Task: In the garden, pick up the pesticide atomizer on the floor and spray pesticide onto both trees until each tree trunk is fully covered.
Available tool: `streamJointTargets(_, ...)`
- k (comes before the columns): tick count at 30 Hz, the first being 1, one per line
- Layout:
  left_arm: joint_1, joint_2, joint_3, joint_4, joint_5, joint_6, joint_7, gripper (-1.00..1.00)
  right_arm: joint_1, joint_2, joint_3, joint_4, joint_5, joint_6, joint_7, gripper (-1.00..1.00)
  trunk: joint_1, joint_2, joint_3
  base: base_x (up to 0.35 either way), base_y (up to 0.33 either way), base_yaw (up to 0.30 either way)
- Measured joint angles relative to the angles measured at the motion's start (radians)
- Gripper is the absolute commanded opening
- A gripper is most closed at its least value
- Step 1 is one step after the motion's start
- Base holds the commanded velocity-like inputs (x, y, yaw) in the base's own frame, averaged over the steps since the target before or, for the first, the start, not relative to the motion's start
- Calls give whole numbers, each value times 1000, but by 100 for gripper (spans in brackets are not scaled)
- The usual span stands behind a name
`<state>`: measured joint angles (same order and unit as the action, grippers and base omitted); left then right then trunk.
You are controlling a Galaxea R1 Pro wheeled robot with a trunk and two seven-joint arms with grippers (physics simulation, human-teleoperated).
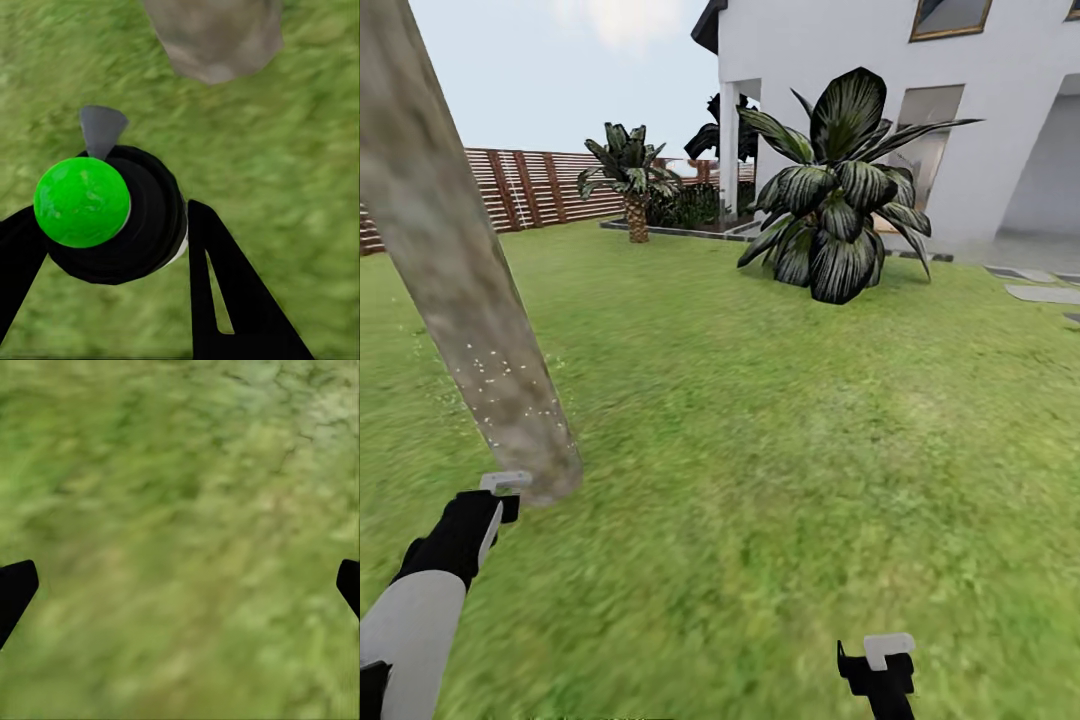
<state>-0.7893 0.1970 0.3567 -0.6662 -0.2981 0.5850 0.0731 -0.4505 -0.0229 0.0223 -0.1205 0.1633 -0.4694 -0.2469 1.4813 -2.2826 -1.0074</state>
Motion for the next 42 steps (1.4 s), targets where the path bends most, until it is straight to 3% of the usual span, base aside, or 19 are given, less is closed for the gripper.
streamJointTargets(5,0,-18,4,55,-1,-40,3,-100,0,0,0,0,0,0,0,100,0,0,0,1,0,277)
streamJointTargets(9,0,-21,65,67,-4,-85,15,-100,0,0,0,0,0,0,0,100,0,0,0,0,0,202)
streamJointTargets(12,0,-22,77,61,0,-93,73,-100,0,0,0,0,0,0,0,100,0,0,0,0,0,34)
streamJointTargets(18,0,-22,77,71,5,-152,101,-100,0,-1,0,1,0,-1,-2,100,0,0,0,98,-199,3)
streamJointTargets(35,0,-20,79,95,-1,-154,102,-100,0,0,0,1,0,0,2,100,-1,0,0,219,-199,6)
streamJointTargets(42,0,-18,79,95,-1,-154,102,-100,0,0,1,2,0,0,3,100,0,0,0,289,-133,218)
